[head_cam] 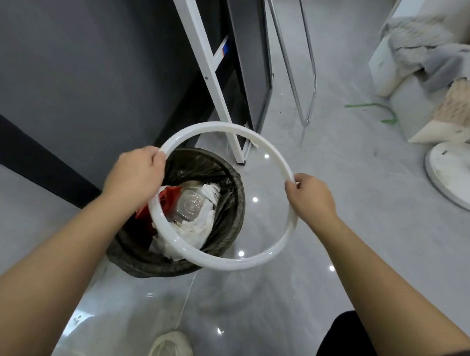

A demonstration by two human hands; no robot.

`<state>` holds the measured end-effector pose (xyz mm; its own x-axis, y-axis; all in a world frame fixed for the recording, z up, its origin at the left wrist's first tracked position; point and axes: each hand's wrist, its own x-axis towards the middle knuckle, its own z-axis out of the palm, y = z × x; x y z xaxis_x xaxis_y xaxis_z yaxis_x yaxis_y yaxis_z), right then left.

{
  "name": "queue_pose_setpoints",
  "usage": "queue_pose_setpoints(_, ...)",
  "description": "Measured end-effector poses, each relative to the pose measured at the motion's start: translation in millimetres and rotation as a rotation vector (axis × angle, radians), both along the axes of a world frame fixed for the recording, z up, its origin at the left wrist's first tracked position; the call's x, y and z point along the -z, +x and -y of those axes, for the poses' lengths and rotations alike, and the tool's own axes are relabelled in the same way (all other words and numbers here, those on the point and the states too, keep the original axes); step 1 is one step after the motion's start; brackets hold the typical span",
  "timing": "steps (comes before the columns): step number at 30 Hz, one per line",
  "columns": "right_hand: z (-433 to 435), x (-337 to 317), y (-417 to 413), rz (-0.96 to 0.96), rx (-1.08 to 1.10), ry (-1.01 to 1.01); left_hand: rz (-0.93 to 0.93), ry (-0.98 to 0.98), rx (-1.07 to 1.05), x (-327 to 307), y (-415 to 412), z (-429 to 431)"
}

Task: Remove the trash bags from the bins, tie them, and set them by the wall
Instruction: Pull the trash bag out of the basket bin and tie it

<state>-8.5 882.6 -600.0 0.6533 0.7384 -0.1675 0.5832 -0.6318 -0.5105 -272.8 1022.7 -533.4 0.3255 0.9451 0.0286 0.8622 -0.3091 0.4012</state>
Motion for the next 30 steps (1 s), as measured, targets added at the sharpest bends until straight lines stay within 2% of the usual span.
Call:
queue_pose_setpoints(4, 40, 16, 49, -0.003, 0.118, -0.096, 0.081, -0.059, 0.216, 9, 51, 21)
queue_pose_setpoints(7, 70, 24, 86, -0.005, 0.199, -0.16, 0.0, -0.026, 0.404, 23, 90, 33)
queue_pose_setpoints(10, 97, 36, 117, 0.008, 0.249, -0.261, -0.22, 0.117, 0.565, 44, 130, 46)
queue_pose_setpoints(13, 126, 62, 132, -0.043, 0.299, -0.361, -0.551, 0.198, 0.66, 75, 160, 67)
queue_pose_setpoints(15, 142, 85, 133, -0.091, 0.329, -0.402, -0.714, 0.167, 0.69, 102, 171, 82)
queue_pose_setpoints(17, 153, 107, 128, -0.134, 0.355, -0.432, -0.791, 0.059, 0.688, 133, 176, 99)
queue_pose_setpoints(21, 165, 150, 110, -0.217, 0.396, -0.491, -0.687, -0.253, 0.542, 192, 168, 130)
queue_pose_setpoints(25, 164, 176, 91, -0.247, 0.383, -0.494, -0.446, -0.637, 0.318, 242, 150, 142)
queue_pose_setpoints(28, 157, 192, 87, -0.253, 0.375, -0.496, -0.259, -0.751, 0.182, 258, 144, 142)
queue_pose_setpoints(30, 151, 203, 88, -0.251, 0.378, -0.491, -0.216, -0.752, 0.156, 265, 143, 139)
